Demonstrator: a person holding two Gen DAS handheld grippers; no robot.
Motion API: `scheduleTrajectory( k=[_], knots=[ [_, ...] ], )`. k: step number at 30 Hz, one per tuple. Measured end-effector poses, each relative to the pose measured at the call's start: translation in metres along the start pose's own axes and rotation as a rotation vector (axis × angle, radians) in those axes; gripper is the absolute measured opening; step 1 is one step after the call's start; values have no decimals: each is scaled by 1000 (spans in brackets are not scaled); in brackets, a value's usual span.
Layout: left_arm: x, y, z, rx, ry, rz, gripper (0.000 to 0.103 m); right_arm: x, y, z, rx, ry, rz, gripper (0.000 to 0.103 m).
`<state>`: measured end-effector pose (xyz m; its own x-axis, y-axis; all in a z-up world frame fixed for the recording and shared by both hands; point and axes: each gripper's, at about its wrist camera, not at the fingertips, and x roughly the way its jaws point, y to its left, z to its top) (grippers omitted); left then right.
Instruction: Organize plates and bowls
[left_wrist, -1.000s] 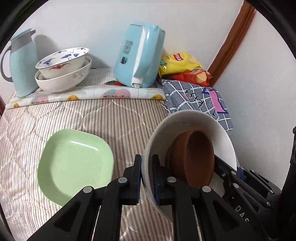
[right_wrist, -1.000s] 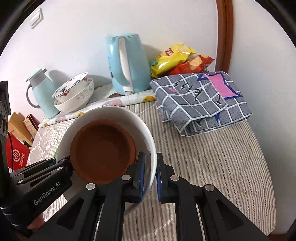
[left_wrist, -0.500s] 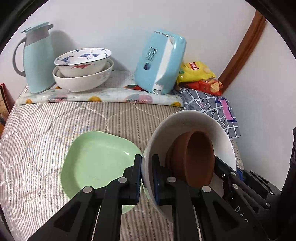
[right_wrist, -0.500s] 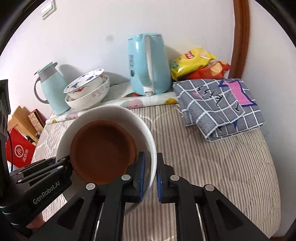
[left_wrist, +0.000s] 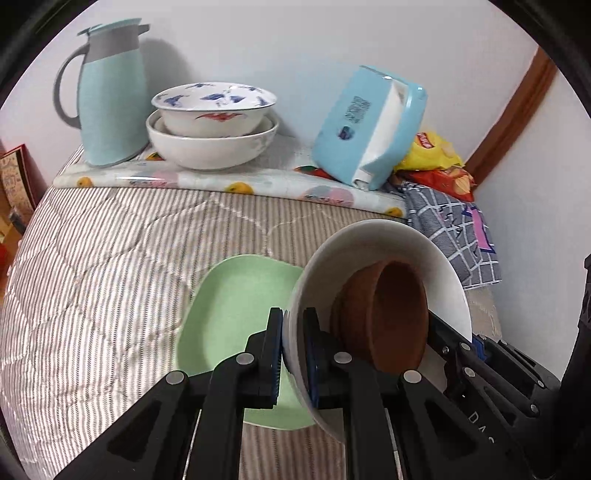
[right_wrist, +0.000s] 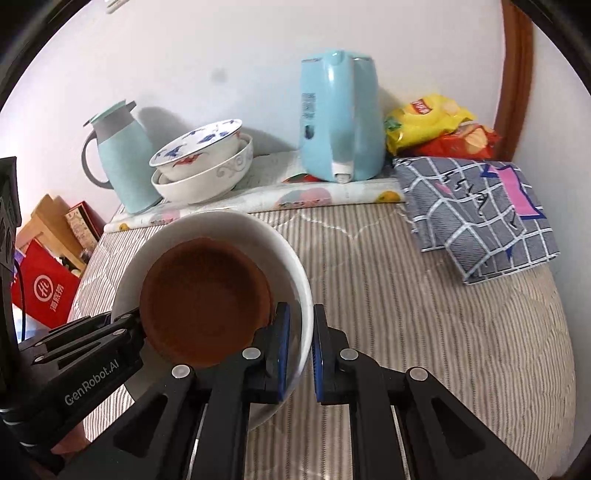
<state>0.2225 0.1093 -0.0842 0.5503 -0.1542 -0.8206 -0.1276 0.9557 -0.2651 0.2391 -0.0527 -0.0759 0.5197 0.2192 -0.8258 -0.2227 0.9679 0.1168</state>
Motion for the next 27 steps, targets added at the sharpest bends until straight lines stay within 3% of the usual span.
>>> scheduleTrajectory(
  k=[27],
  knots=[
    [50, 56, -5, -71, 93, 36, 11, 75, 35, -12, -34, 125, 32, 11]
  ],
)
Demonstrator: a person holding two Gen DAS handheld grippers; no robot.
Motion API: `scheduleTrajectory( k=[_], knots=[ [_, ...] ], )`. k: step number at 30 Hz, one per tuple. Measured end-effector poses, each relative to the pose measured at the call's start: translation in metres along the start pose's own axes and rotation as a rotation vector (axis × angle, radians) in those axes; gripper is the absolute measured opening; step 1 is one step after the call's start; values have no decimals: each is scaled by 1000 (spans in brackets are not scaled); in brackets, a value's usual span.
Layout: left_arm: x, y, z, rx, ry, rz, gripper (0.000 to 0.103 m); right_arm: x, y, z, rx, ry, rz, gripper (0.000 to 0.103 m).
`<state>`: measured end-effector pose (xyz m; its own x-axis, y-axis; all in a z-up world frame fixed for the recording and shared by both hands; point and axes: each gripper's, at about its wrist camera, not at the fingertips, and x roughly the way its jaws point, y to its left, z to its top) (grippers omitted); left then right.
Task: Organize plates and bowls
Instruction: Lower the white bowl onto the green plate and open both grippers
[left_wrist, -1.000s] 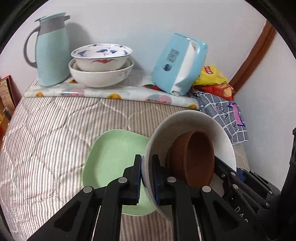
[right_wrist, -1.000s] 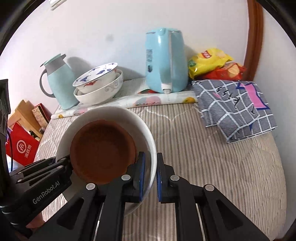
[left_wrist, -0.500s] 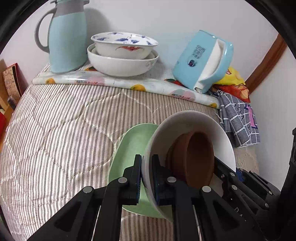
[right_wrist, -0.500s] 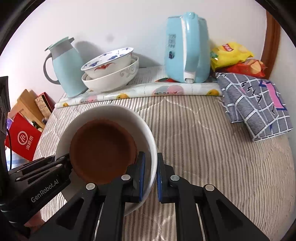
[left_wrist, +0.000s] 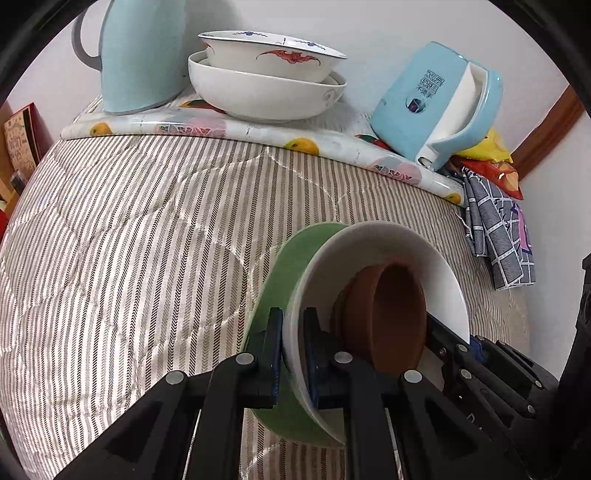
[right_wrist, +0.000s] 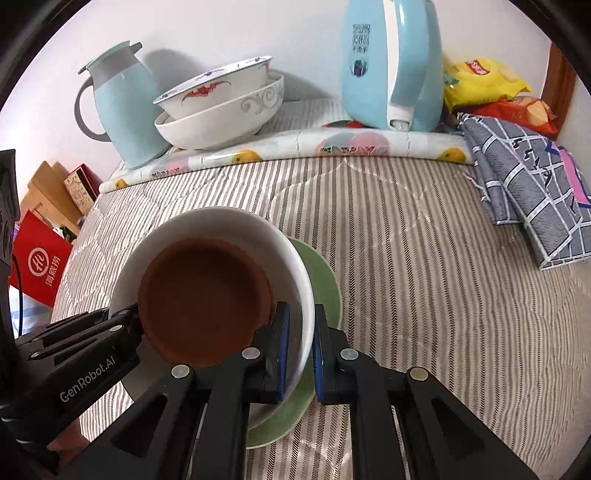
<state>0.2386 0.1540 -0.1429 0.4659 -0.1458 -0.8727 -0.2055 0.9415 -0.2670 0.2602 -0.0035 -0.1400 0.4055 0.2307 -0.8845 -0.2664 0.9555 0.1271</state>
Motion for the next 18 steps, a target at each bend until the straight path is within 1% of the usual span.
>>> scheduleTrajectory(
  k=[7, 12, 15, 18],
  knots=[
    [2, 3, 2, -7, 2, -20, 12, 0, 1, 1, -12, 3, 2, 12],
    [3, 3, 3, 5, 13, -21, 14, -1, 7, 1, -51, -2, -48, 14],
    [3, 4, 2, 3, 17, -23, 15, -1, 6, 1, -49, 1, -47, 15],
    [2, 2, -1, 14, 23, -18, 15, -2, 3, 0, -37, 7, -38, 19]
  ],
)
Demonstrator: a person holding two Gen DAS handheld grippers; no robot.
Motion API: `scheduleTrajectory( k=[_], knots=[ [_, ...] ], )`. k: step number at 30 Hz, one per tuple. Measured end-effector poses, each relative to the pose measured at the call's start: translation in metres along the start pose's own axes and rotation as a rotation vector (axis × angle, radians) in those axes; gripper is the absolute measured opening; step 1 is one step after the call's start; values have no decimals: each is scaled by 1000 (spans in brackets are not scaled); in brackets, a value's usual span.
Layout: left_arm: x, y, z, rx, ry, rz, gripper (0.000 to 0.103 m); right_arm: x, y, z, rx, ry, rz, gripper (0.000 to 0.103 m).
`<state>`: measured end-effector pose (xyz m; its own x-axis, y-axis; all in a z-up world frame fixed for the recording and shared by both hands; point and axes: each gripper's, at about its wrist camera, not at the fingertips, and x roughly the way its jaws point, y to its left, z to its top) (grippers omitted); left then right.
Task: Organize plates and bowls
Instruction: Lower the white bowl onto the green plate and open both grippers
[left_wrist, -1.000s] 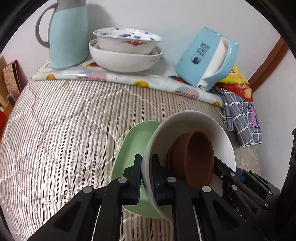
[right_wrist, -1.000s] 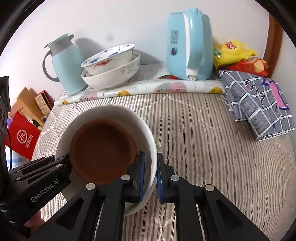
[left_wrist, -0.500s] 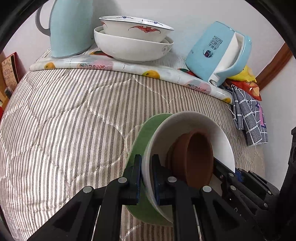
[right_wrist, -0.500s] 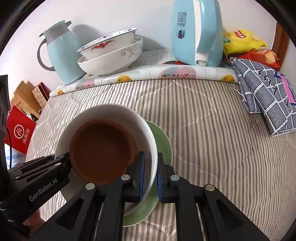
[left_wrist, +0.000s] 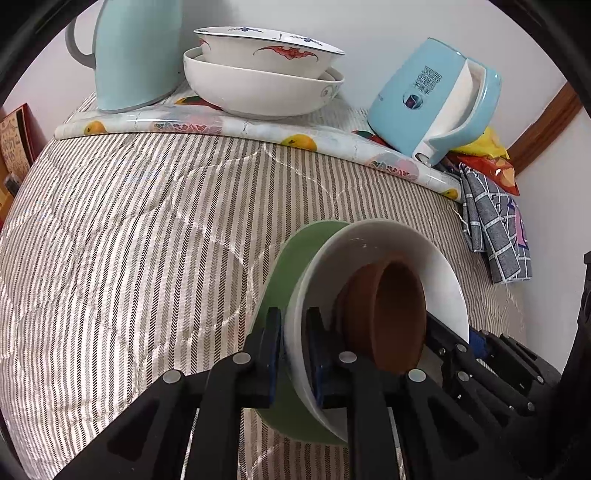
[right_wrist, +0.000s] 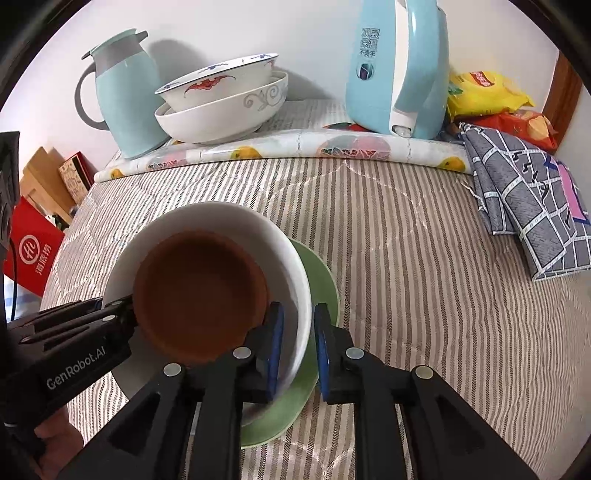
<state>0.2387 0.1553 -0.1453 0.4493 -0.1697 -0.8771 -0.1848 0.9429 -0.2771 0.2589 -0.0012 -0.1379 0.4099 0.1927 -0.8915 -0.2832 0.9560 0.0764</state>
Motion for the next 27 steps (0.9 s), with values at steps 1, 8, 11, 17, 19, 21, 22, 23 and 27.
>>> scheduleTrajectory(
  k=[1, 8, 11, 17, 19, 21, 22, 23, 27],
  knots=[
    [-1, 0, -1, -1, -2, -2, 15, -1, -1, 0, 2, 0, 5, 19],
    [-16, 0, -3, 3, -34, 8, 22, -10, -2, -3, -3, -12, -8, 25],
    [-21, 0, -5, 4, -44, 14, 25, -16, -3, -6, 0, -19, -3, 27],
    [-40, -2, -11, 7, -94, 41, 35, -35, -5, -11, 1, -54, -1, 41],
    [-48, -5, -14, 15, -113, 50, 37, -43, -5, -12, -3, -77, -16, 48],
    [-55, -9, -18, 24, -129, 60, 40, -53, -7, -15, -4, -94, -30, 53],
    [-60, -12, -20, 27, -140, 64, 41, -58, -8, -17, -6, -99, -42, 54],
    [-64, -13, -22, 28, -147, 67, 41, -64, -8, -19, -8, -109, -62, 54],
    [-80, -24, -32, 40, -176, 70, 44, -86, -17, -29, 5, -130, -88, 54]
  ],
)
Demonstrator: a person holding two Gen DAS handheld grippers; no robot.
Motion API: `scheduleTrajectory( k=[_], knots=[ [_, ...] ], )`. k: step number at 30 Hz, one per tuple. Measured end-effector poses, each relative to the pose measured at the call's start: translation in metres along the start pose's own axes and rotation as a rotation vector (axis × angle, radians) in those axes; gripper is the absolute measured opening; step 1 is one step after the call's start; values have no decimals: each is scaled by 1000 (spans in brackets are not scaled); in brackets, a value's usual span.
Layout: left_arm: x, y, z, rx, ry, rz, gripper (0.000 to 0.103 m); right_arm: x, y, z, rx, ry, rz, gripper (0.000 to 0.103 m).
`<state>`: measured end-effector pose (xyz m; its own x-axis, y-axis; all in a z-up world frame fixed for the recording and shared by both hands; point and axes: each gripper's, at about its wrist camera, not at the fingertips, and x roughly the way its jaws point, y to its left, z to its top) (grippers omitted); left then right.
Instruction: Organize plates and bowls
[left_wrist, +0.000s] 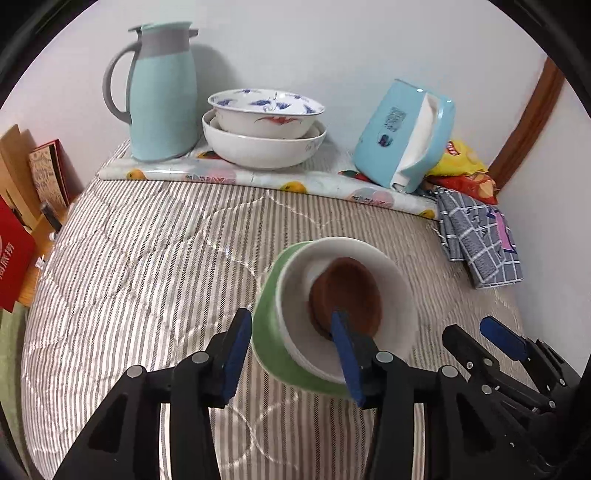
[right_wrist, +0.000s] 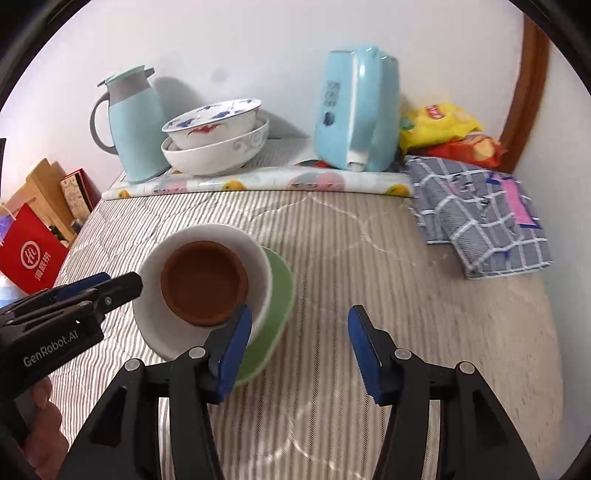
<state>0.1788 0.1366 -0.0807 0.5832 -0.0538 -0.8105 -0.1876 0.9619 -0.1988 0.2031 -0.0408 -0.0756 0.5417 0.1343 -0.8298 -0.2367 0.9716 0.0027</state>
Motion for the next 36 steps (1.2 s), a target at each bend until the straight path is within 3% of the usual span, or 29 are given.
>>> scheduleTrajectory(
  k=[5, 12, 13, 15, 19, 23, 36],
  knots=[
    [-22, -16, -13, 11, -32, -13, 53, -27, -14, -12, 14, -34, -48, 60],
    [-52, -37, -35, 40, -93, 10, 72, -57, -38, -35, 86, -39, -27, 62],
    [-57, -41, -40, 51, -103, 17, 73, -61, -41, -39, 91, -40, -30, 68],
    [-64, -48, -47, 62, -115, 19, 73, -71, -46, -48, 96, -47, -39, 80],
    [-79, -56, -61, 62, -132, 12, 74, -95, -56, -65, 111, -76, -52, 92],
    [-93, -61, -73, 59, -150, 3, 74, -119, -58, -79, 71, -114, -116, 95],
    [-127, -71, -101, 73, -186, 13, 78, -154, -60, -103, 90, -130, -102, 96]
  ],
)
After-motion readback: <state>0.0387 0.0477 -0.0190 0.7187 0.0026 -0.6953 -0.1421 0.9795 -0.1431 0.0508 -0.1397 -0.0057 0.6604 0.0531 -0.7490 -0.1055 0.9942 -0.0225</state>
